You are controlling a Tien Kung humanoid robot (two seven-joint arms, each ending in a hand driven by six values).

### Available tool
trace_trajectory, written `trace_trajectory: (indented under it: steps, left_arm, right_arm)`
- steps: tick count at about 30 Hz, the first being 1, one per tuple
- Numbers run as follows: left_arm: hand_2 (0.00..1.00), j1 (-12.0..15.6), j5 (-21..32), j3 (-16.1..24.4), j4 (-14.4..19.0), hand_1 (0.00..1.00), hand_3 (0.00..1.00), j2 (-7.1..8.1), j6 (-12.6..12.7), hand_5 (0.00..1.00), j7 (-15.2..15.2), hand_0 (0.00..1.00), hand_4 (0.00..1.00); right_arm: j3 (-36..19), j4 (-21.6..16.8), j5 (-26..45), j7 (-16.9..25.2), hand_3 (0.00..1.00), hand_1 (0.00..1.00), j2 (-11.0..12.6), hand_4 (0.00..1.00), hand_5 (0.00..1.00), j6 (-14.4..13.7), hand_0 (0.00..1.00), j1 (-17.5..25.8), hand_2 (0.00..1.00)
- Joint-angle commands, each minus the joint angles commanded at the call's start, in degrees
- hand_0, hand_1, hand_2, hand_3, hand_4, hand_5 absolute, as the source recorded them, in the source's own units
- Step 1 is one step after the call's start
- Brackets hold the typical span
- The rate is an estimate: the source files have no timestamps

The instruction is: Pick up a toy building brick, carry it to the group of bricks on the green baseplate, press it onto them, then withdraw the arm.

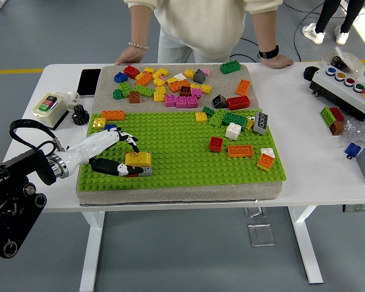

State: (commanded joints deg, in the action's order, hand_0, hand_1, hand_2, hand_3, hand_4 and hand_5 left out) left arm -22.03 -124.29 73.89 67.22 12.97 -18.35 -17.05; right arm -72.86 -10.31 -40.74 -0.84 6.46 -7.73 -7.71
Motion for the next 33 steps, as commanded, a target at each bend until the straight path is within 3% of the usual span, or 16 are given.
trace_trajectory:
  steps: [10,21,23,24,27,29,30,33]
  left_arm:
    - [0.862,0.0,-0.4,-0.4,-1.4,0.899,0.612,-0.33,0.0,0.671,0.1,0.998,0.998]
    - [0.842,0.3,3.4,2.2,3.2,0.884,0.616,0.17,-0.1,0.669,0.3,0.998,0.998]
    - [0.842,0.4,5.8,2.9,4.4,0.884,0.616,0.25,0.6,0.669,0.3,0.998,0.998]
    - [0.812,0.4,5.9,3.0,4.4,0.834,0.688,0.25,0.6,0.661,0.3,0.998,0.998]
    - [0.812,-0.1,12.5,4.8,5.0,0.834,0.688,0.39,3.0,0.661,-0.2,0.998,0.998]
    - [0.812,-0.7,17.3,6.2,4.7,0.834,0.688,0.58,3.1,0.661,-0.3,0.998,0.998]
    - [0.815,-0.8,19.0,6.6,4.6,0.834,0.838,0.65,3.1,0.665,-0.3,0.953,0.998]
    - [0.815,-2.0,26.5,8.8,4.5,0.834,0.838,1.31,3.0,0.665,0.4,0.953,0.998]
  right_arm:
    - [0.1,0.0,0.0,-0.1,0.621,0.635,0.0,0.943,0.489,-0.1,0.729,0.1,0.684]
    - [-0.1,0.0,0.0,-0.1,0.622,0.635,0.0,0.943,0.488,-0.1,0.729,0.0,0.684]
    - [-0.2,0.0,0.1,-0.1,0.622,0.635,0.0,0.943,0.488,-0.1,0.729,0.0,0.684]
    - [-0.2,0.0,0.1,-0.1,0.622,0.635,0.0,0.943,0.488,-0.1,0.73,0.0,0.684]
    - [-0.3,0.0,0.0,-0.1,0.622,0.635,0.1,0.943,0.488,-0.2,0.73,-0.1,0.684]
    - [-0.3,0.0,0.0,-0.2,0.622,0.635,0.1,0.943,0.488,-0.2,0.73,-0.1,0.684]
    - [-0.3,0.0,0.0,-0.2,0.621,0.634,0.1,0.943,0.488,-0.2,0.73,-0.1,0.684]
    - [-0.4,0.0,-0.1,-0.2,0.621,0.634,0.1,0.943,0.488,-0.2,0.73,-0.1,0.684]
